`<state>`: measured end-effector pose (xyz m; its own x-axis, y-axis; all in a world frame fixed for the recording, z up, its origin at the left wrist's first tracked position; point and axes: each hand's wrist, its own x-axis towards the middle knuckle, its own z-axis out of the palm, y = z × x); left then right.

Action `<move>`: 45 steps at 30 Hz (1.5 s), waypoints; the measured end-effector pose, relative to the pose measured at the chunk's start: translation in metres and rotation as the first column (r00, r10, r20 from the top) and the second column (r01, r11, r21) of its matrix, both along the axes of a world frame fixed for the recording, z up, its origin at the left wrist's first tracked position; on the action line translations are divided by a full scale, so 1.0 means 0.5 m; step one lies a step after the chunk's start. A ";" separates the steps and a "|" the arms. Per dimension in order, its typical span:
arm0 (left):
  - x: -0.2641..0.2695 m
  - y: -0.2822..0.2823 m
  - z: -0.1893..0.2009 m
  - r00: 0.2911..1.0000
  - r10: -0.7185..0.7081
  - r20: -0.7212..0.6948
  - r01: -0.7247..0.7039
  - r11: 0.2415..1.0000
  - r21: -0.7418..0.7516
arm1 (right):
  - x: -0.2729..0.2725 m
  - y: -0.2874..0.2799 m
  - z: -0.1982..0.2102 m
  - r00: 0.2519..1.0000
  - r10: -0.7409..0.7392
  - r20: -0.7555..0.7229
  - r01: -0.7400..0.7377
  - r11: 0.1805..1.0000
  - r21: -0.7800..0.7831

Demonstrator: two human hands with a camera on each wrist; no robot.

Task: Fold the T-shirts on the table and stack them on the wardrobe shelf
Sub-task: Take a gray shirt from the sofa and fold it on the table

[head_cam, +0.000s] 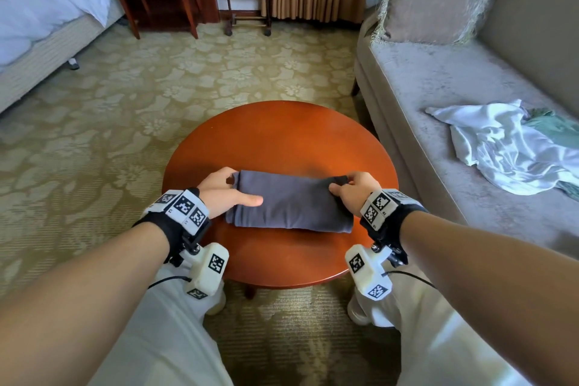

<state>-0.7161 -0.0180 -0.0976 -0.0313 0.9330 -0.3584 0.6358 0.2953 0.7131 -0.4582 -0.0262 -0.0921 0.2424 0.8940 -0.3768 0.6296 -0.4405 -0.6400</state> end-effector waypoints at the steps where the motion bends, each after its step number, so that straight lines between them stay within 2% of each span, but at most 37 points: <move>1: -0.001 -0.003 0.002 0.999 -0.009 -0.032 0.009 1.000 -0.003 | -0.001 -0.006 0.003 0.997 0.017 0.069 -0.018 1.000 0.016; 4: -0.001 -0.008 0.004 0.995 0.044 -0.094 -0.042 0.999 0.028 | -0.013 -0.019 0.006 0.982 0.036 0.187 -0.044 0.998 0.039; 7: 0.005 -0.010 0.002 0.984 0.086 -0.158 -0.080 0.996 0.040 | -0.025 -0.024 -0.001 0.972 0.031 0.235 -0.039 0.999 0.031; 12: 0.020 -0.006 0.007 0.923 0.081 -0.376 -0.069 0.997 0.046 | -0.039 -0.018 -0.007 0.966 -0.008 0.260 0.004 1.000 0.015; 15: 0.025 -0.003 0.014 0.913 0.099 -0.395 -0.089 0.995 0.044 | -0.039 -0.013 0.003 0.954 -0.089 0.288 0.086 0.996 0.023; 17: 0.032 -0.008 0.023 0.917 0.112 -0.383 -0.072 0.991 0.117 | -0.042 -0.013 0.006 0.937 -0.129 0.326 0.100 0.990 0.104; 20: 0.055 -0.025 0.040 0.912 0.097 -0.399 0.027 0.955 0.295 | -0.059 -0.024 0.003 0.909 -0.124 0.399 -0.010 0.948 0.318; 22: 0.077 -0.034 0.041 0.884 0.007 -0.468 0.165 0.931 0.326 | -0.076 -0.033 0.000 0.899 -0.019 0.438 -0.170 0.907 0.387; 25: 0.106 -0.040 0.021 0.799 -0.190 -0.570 0.351 0.918 0.187 | -0.096 -0.041 -0.018 0.821 0.270 0.502 -0.424 0.879 0.220; 28: 0.114 -0.036 -0.009 0.709 -0.317 -0.629 0.404 0.915 -0.006 | -0.096 -0.044 -0.045 0.734 0.462 0.497 -0.518 0.855 -0.029; 32: 0.102 -0.024 -0.031 0.658 -0.398 -0.639 0.430 0.896 -0.114 | -0.092 -0.037 -0.059 0.717 0.491 0.495 -0.513 0.852 -0.103; 35: 0.095 -0.023 -0.034 0.668 -0.402 -0.626 0.435 0.894 -0.109 | -0.094 -0.032 -0.060 0.713 0.497 0.495 -0.517 0.849 -0.107; 37: 0.094 -0.018 -0.030 0.688 -0.410 -0.599 0.436 0.893 -0.111 | -0.093 -0.025 -0.057 0.734 0.492 0.467 -0.504 0.857 -0.111; 39: 0.096 -0.014 -0.022 0.743 -0.385 -0.548 0.398 0.912 -0.100 | -0.088 -0.023 -0.049 0.781 0.433 0.451 -0.433 0.895 -0.108; 42: 0.091 -0.014 -0.004 0.849 -0.182 -0.496 0.200 0.980 -0.018 | -0.074 -0.022 -0.026 0.884 0.159 0.439 -0.168 0.986 -0.017; 45: 0.093 -0.028 0.018 0.873 0.037 -0.487 -0.034 0.999 0.016 | -0.065 -0.035 -0.010 0.886 -0.067 0.458 0.087 0.996 -0.023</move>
<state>-0.6696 -0.0319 -0.0887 -0.2333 0.9304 -0.2829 0.8925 0.3203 0.3176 -0.4908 -0.0440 -0.0972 0.4641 0.8513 -0.2446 0.8108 -0.5195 -0.2698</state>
